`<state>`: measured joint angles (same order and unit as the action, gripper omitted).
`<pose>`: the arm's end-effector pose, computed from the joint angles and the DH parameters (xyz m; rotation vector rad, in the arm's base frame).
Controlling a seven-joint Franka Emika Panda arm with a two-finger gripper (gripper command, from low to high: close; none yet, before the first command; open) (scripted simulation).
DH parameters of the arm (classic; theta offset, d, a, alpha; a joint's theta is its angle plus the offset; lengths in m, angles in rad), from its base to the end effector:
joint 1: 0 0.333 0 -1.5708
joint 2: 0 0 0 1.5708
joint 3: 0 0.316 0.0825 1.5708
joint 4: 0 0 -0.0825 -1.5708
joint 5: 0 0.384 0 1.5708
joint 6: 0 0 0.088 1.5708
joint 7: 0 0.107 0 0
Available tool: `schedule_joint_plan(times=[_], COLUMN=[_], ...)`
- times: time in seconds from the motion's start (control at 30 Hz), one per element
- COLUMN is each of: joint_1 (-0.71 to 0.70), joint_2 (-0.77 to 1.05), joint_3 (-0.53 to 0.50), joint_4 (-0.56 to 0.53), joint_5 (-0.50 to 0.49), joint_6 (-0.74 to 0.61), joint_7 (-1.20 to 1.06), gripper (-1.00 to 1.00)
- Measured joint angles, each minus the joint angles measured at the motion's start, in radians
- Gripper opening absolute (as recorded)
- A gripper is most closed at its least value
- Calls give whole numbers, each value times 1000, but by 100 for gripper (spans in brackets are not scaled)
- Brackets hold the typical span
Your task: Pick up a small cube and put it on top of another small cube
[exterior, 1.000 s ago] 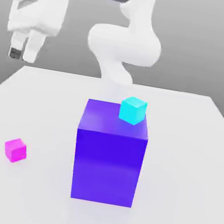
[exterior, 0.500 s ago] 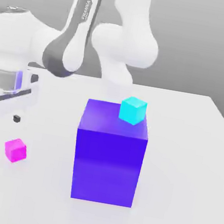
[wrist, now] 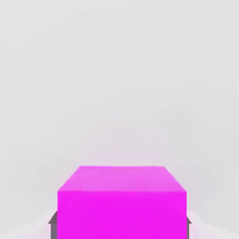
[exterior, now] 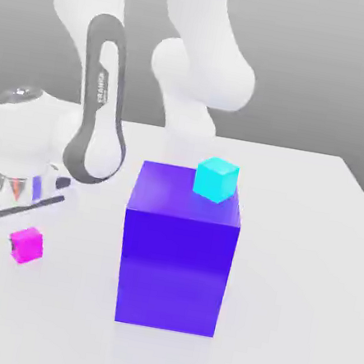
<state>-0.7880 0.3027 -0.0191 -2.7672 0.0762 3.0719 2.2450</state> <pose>0.2514 -0.2726 0.1262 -0.0225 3.1402 -0.0030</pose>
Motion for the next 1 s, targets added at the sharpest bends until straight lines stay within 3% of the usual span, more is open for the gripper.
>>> schedule_joint_plan(times=[0.27, 0.73, 0.87, 0.9, 1.0], joint_1=[21, 13, 16, 18, 18], joint_2=[-231, -73, 50, 77, 77], joint_3=[-34, 73, 74, 72, 72], joint_4=[-38, 438, 480, 483, 483], joint_5=[-59, -97, -115, -118, -118], joint_6=[-193, -512, -431, -407, -406], joint_7=[37, -490, -518, -517, -517], gripper=[-100, -100, -100, 100, 100])
